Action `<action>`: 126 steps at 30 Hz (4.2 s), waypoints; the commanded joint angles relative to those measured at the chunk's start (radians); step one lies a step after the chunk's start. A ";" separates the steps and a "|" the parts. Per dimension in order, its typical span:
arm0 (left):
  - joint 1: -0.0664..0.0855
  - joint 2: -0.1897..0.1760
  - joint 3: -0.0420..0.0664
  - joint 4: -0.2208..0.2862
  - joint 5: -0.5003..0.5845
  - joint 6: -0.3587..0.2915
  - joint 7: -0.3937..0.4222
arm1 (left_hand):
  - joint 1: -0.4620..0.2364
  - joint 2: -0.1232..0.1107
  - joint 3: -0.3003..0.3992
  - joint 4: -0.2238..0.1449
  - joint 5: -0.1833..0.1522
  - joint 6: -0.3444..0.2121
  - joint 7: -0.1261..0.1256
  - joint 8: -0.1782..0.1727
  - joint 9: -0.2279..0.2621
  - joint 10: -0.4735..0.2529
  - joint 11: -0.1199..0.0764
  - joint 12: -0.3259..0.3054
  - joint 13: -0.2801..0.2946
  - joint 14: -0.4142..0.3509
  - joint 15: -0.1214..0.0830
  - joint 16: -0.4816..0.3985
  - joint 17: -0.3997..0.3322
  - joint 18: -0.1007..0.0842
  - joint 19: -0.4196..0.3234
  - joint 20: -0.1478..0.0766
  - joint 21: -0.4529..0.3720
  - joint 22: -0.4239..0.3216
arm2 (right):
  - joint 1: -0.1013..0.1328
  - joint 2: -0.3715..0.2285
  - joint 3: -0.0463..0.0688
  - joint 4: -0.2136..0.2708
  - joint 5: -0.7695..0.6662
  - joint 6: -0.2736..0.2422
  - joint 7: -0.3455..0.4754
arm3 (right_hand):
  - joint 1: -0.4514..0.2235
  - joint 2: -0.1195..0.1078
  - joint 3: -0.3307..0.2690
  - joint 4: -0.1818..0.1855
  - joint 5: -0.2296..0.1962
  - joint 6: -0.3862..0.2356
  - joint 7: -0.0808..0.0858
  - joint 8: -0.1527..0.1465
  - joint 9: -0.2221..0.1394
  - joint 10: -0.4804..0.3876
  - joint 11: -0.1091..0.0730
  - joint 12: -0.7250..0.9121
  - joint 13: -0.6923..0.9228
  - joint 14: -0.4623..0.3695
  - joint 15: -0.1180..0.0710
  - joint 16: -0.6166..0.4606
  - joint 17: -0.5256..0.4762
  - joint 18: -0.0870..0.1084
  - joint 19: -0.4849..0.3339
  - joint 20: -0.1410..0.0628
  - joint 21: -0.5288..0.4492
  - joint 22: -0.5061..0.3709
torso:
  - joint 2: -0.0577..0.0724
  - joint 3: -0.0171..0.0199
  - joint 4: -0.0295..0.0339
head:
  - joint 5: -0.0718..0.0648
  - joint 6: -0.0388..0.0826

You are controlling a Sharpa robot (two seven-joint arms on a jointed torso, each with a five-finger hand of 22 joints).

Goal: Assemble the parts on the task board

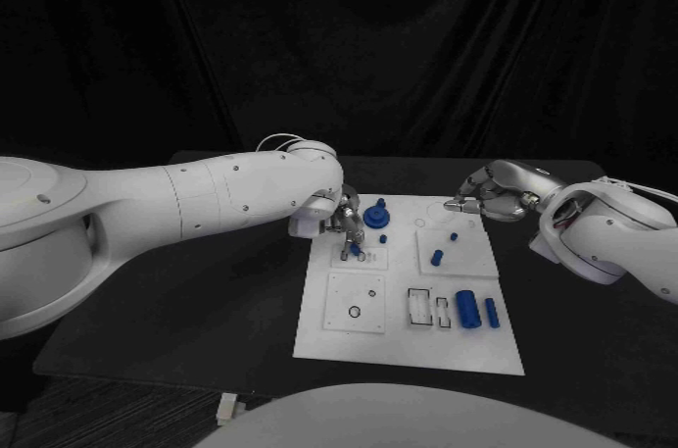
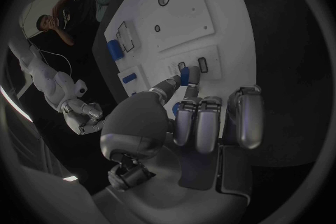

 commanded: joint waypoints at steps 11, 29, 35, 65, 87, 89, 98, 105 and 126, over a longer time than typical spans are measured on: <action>-0.007 0.006 0.001 -0.001 0.002 -0.005 0.010 | -0.022 0.003 0.108 -0.090 -0.030 -0.016 -0.003 0.000 0.008 0.102 -0.008 0.004 0.261 0.106 -0.006 0.003 0.263 0.015 -0.022 0.000 -0.025 0.083 | -0.003 -0.002 0.001 0.002 -0.002 0.007 -0.018 | 0.011 -0.002 -0.004 0.000 0.004 0.003 0.004 -0.006 0.002 0.104 0.002 0.004 0.263 0.103 0.004 0.003 0.263 0.016 -0.009 0.000 -0.004 0.169 | -0.001 -0.0001 -0.0011 | 0.002 0.000; -0.013 0.007 0.001 -0.010 0.002 0.001 0.010 | -0.051 -0.004 0.083 -0.040 -0.095 -0.029 -0.002 -0.013 0.007 0.102 -0.007 0.004 0.261 0.106 -0.006 0.003 0.263 0.018 -0.028 0.000 -0.045 0.074 | -0.003 -0.001 0.001 0.002 -0.002 0.014 -0.021 | 0.015 -0.002 -0.005 0.000 0.005 0.003 0.004 -0.007 0.002 0.104 0.002 0.004 0.263 0.103 0.004 0.003 0.263 0.016 -0.011 0.000 -0.008 0.168 | 0.000 0.0002 -0.0007 | 0.003 0.000; -0.014 0.008 0.001 -0.010 0.002 0.002 0.010 | -0.074 -0.010 0.049 0.003 -0.128 -0.026 -0.001 -0.025 0.001 0.102 -0.006 0.004 0.261 0.106 -0.004 0.003 0.263 0.019 -0.030 0.001 -0.054 0.071 | -0.003 -0.002 0.001 0.002 -0.002 0.015 -0.022 | 0.015 -0.002 -0.005 0.000 0.005 0.003 0.004 -0.007 0.002 0.104 0.002 0.004 0.263 0.103 0.004 0.003 0.263 0.016 -0.011 0.000 -0.008 0.168 | -0.001 0.0003 -0.0005 | 0.003 0.000; -0.017 0.000 0.001 0.000 0.002 0.018 0.011 | -0.061 -0.019 0.027 0.020 -0.125 -0.009 -0.007 -0.031 -0.004 0.102 -0.010 0.004 0.261 0.106 -0.007 0.003 0.263 0.021 -0.031 0.000 -0.064 0.069 | -0.005 -0.001 0.001 0.000 -0.002 0.030 -0.031 | 0.024 -0.003 -0.005 -0.001 0.009 0.003 0.004 -0.008 0.002 0.104 0.002 0.004 0.263 0.103 0.004 0.003 0.263 0.018 -0.016 0.000 -0.018 0.165 | -0.001 0.0004 -0.0004 | 0.011 0.000; -0.018 -0.002 0.001 0.004 0.002 0.015 0.012 | -0.042 -0.017 0.029 0.014 -0.107 0.004 -0.012 -0.028 -0.003 0.096 -0.014 -0.008 0.251 0.106 -0.011 0.003 0.263 0.024 -0.038 -0.003 -0.078 0.061 | -0.005 0.001 0.001 -0.001 -0.002 0.044 -0.041 | 0.041 -0.002 -0.007 -0.002 0.016 -0.002 0.005 -0.014 0.001 0.104 0.001 0.004 0.263 0.103 0.003 0.003 0.263 0.021 -0.023 -0.001 -0.034 0.160 | -0.001 0.0004 -0.0009 | 0.013 0.000; -0.018 -0.002 0.001 0.004 0.002 0.012 0.013 | -0.035 -0.017 0.031 0.010 -0.097 0.007 -0.013 -0.027 -0.001 0.095 -0.015 -0.009 0.250 0.106 -0.012 0.003 0.263 0.024 -0.039 -0.004 -0.081 0.061 | -0.005 0.001 0.001 -0.002 -0.002 0.045 -0.041 | 0.043 -0.002 -0.007 -0.002 0.018 -0.003 0.005 -0.014 0.001 0.104 0.001 0.004 0.263 0.103 0.003 0.003 0.263 0.022 -0.024 -0.001 -0.036 0.160 | -0.001 0.0001 -0.0008 | 0.013 0.000; -0.019 0.000 0.001 0.003 0.002 0.006 0.015 | 0.025 -0.019 0.065 -0.042 -0.034 0.027 -0.021 -0.005 0.018 0.096 -0.020 -0.008 0.251 0.106 -0.017 0.003 0.263 0.025 -0.037 -0.010 -0.089 0.062 | -0.005 0.003 0.001 -0.004 -0.002 0.052 -0.045 | 0.044 -0.001 -0.007 -0.001 0.019 -0.003 0.005 -0.014 0.001 0.104 0.001 0.004 0.263 0.103 0.003 0.003 0.263 0.023 -0.028 -0.001 -0.043 0.158 | 0.000 -0.0001 -0.0008 | 0.014 0.000; -0.020 0.003 0.001 0.001 0.002 0.002 0.015 | 0.031 -0.022 0.079 -0.055 -0.021 0.045 -0.026 0.020 0.037 0.097 -0.024 -0.006 0.253 0.106 -0.020 0.003 0.263 0.023 -0.031 -0.012 -0.084 0.069 | -0.005 0.002 0.001 -0.003 -0.002 0.056 -0.047 | 0.044 -0.001 -0.007 0.000 0.020 -0.003 0.005 -0.014 0.001 0.104 0.001 0.004 0.263 0.103 0.003 0.003 0.263 0.024 -0.029 -0.001 -0.046 0.157 | 0.000 -0.0002 -0.0009 | 0.014 0.000; -0.020 -0.030 0.001 0.053 0.002 -0.023 0.028 | -0.095 -0.047 -0.001 0.071 -0.145 0.000 -0.019 0.022 0.057 0.082 -0.020 -0.036 0.229 0.106 -0.016 0.003 0.263 0.030 -0.050 -0.011 -0.126 0.057 | -0.005 -0.007 0.001 0.016 -0.002 0.039 -0.037 | 0.063 -0.006 -0.011 -0.004 0.023 -0.001 0.005 -0.016 0.002 0.104 0.001 0.004 0.263 0.103 0.003 0.003 0.263 0.025 -0.034 -0.001 -0.057 0.154 | 0.000 -0.0004 -0.0014 | 0.013 0.000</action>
